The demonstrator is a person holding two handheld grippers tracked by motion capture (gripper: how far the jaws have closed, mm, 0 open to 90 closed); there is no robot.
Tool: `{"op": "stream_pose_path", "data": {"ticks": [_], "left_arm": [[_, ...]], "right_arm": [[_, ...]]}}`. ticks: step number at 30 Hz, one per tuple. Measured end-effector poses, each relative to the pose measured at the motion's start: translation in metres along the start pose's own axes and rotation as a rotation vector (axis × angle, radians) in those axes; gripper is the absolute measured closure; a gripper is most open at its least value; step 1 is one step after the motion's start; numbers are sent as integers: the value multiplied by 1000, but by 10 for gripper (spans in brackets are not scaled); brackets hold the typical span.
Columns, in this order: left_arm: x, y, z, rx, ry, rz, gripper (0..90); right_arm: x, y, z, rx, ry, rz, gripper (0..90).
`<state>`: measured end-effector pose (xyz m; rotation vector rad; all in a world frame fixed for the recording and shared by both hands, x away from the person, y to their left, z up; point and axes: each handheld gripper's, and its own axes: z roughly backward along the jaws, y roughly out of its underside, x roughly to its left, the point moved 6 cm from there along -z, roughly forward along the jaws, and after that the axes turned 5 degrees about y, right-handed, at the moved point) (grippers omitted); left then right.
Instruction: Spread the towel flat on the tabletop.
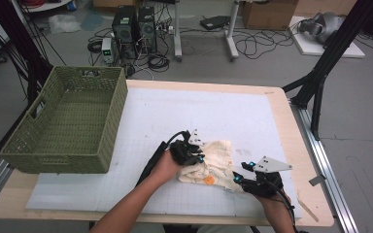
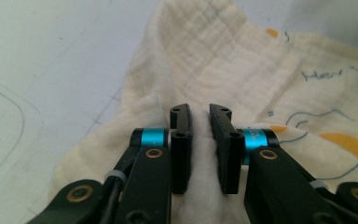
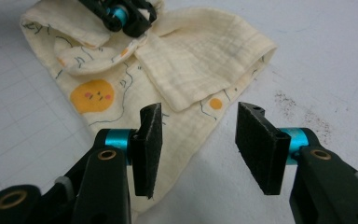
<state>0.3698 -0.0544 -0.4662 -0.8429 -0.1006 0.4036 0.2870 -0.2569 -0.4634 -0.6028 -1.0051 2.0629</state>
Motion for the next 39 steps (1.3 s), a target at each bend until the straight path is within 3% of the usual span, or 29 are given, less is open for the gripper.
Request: {"op": "stream_pose_path", "data": {"ticks": [3, 8, 11, 21, 30, 33, 35, 39], "left_arm": [[3, -5, 10, -67, 14, 53, 815], [16, -14, 39, -288, 101, 222, 814], [23, -13, 48, -350, 128, 278, 803], [39, 0, 59, -411, 108, 365, 793], [42, 4, 61, -415, 96, 367, 793], [42, 3, 61, -417, 94, 364, 793], [42, 3, 62, -420, 86, 361, 793], [46, 6, 65, -411, 59, 357, 793]], "right_arm": [[0, 1, -1, 7, -1, -2, 509], [0, 1, -2, 9, 1, -2, 510], [2, 0, -3, 10, -3, 4, 510], [10, -4, -15, 18, -38, 8, 507], [21, -9, -27, 28, -66, 34, 469], [25, -7, -35, 55, -92, 35, 449], [29, -2, -42, 97, -104, 63, 494], [31, -2, -40, 92, -152, 68, 710]]}}
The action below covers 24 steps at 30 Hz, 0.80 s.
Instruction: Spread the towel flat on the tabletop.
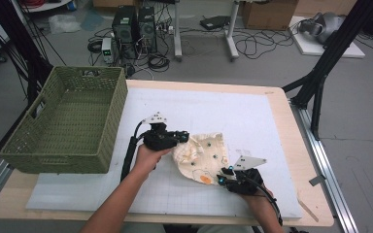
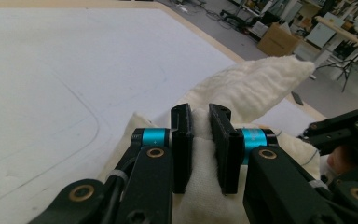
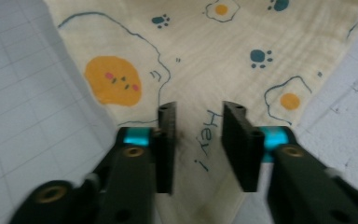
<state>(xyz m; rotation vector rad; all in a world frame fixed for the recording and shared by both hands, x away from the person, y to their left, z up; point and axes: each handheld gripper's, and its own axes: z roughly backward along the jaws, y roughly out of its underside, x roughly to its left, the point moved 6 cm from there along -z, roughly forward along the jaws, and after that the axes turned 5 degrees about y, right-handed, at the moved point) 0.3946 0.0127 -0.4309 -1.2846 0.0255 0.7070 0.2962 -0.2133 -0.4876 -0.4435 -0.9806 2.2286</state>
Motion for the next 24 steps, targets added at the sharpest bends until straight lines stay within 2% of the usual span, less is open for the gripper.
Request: {"op": "stream_pose_path", "data": {"ticks": [3, 5, 8, 12, 16, 17, 19, 22, 24], "left_arm": [[5, 1, 4, 1, -21, 5, 793], [10, 1, 7, 6, -60, -1, 793], [17, 0, 13, 3, -112, 5, 793], [30, 2, 23, 18, -212, 2, 793], [37, 6, 30, 61, -290, -34, 786], [37, 7, 33, 59, -309, -41, 787], [36, 10, 38, 44, -325, -35, 787], [36, 17, 50, 40, -336, -40, 780], [36, 21, 59, 35, -344, -37, 760]], "right_arm": [[1, 0, 1, 6, -14, 15, 849], [2, 1, 2, 7, -21, 23, 874], [2, 2, 5, 18, -30, 39, 877], [3, 4, 9, 33, -46, 54, 877], [7, 9, 17, 58, -61, 76, 877], [8, 9, 19, 62, -65, 86, 877], [10, 10, 21, 75, -55, 99, 878], [10, 11, 23, 84, -62, 90, 865], [8, 11, 25, 77, -61, 77, 761]]}}
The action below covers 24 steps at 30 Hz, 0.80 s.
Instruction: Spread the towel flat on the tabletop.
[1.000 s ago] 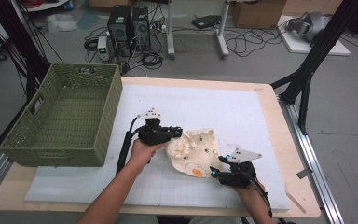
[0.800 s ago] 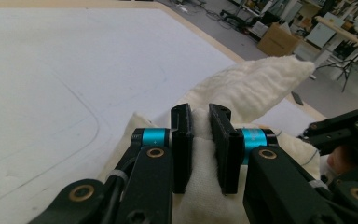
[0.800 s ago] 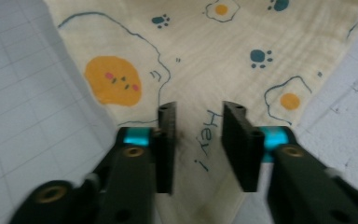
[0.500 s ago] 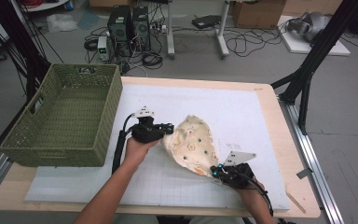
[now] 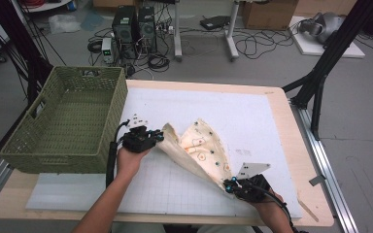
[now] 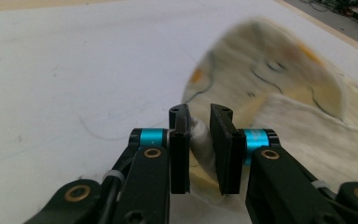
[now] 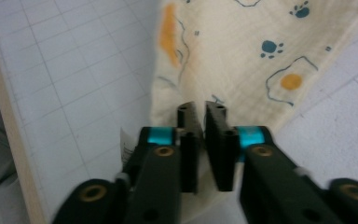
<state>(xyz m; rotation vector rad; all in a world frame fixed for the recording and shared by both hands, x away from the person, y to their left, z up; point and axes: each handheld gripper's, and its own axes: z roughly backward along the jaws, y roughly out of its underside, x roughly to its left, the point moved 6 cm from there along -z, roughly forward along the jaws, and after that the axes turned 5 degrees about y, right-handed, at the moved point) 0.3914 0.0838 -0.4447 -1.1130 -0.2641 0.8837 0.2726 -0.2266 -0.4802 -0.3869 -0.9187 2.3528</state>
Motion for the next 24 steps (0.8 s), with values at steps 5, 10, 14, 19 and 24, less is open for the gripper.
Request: {"op": "stream_pose_path", "data": {"ticks": [5, 10, 14, 19, 24], "left_arm": [[1, 7, 18, 0, 13, 0, 712], [0, 3, 28, -38, 12, -32, 619], [1, 5, 24, -17, 13, -29, 537], [4, 7, 17, -11, 11, -24, 489], [4, 7, 12, -26, 27, -32, 477]], "right_arm": [[-12, -13, 12, -112, 44, -79, 589], [-27, -29, 9, -163, 132, -105, 480], [-42, -39, -10, -142, 197, -126, 464], [-65, -50, -26, -161, 236, -184, 479], [-78, -57, -42, -138, 252, -197, 543]]}}
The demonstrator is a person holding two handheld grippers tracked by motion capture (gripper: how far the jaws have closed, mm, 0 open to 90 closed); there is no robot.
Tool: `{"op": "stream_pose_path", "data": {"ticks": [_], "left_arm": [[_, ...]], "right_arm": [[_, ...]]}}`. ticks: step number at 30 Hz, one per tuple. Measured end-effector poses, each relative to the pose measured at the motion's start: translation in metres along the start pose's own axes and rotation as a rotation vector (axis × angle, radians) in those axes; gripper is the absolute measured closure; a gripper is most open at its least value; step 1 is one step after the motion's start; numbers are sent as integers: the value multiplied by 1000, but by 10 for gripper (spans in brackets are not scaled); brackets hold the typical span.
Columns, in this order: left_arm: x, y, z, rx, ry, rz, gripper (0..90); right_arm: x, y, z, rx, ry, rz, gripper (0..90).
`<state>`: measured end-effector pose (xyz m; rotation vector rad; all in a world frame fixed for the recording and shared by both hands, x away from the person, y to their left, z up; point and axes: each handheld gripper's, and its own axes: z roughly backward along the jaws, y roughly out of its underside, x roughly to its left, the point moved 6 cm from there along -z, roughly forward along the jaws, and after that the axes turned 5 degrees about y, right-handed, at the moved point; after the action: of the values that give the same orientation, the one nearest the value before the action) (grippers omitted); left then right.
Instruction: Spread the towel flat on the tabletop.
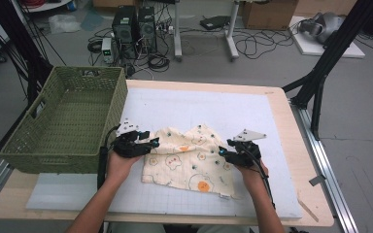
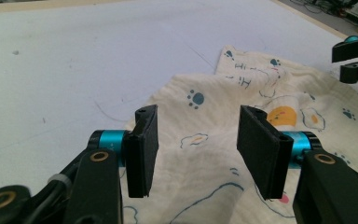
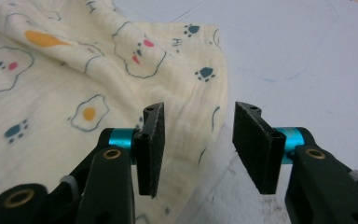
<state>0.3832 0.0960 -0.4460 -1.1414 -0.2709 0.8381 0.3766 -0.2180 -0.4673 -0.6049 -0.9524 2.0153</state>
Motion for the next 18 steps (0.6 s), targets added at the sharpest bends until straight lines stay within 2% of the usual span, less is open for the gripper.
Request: {"op": "stream_pose_path", "data": {"ticks": [5, 7, 9, 10, 12, 16, 18], "left_arm": [[1, -1, -2, -10, -4, 1, 454], [1, 0, -2, -5, -2, 6, 453], [2, 1, -3, -1, -5, 9, 452], [2, 1, -4, -2, -2, 13, 452], [3, 0, -4, -4, -5, 14, 452], [4, 2, -6, 6, -6, 19, 448], [5, 3, -9, 7, -4, 28, 443]], "right_arm": [[3, 9, -22, 90, -7, 2, 558], [3, 9, -22, 85, -28, -23, 654], [6, 9, -20, 88, -62, -8, 810], [7, 9, -19, 92, -64, 13, 843], [8, 11, -13, 114, -42, 58, 857], [3, 20, 3, 155, -6, 82, 857], [1, 24, 10, 176, -6, 93, 837]]}}
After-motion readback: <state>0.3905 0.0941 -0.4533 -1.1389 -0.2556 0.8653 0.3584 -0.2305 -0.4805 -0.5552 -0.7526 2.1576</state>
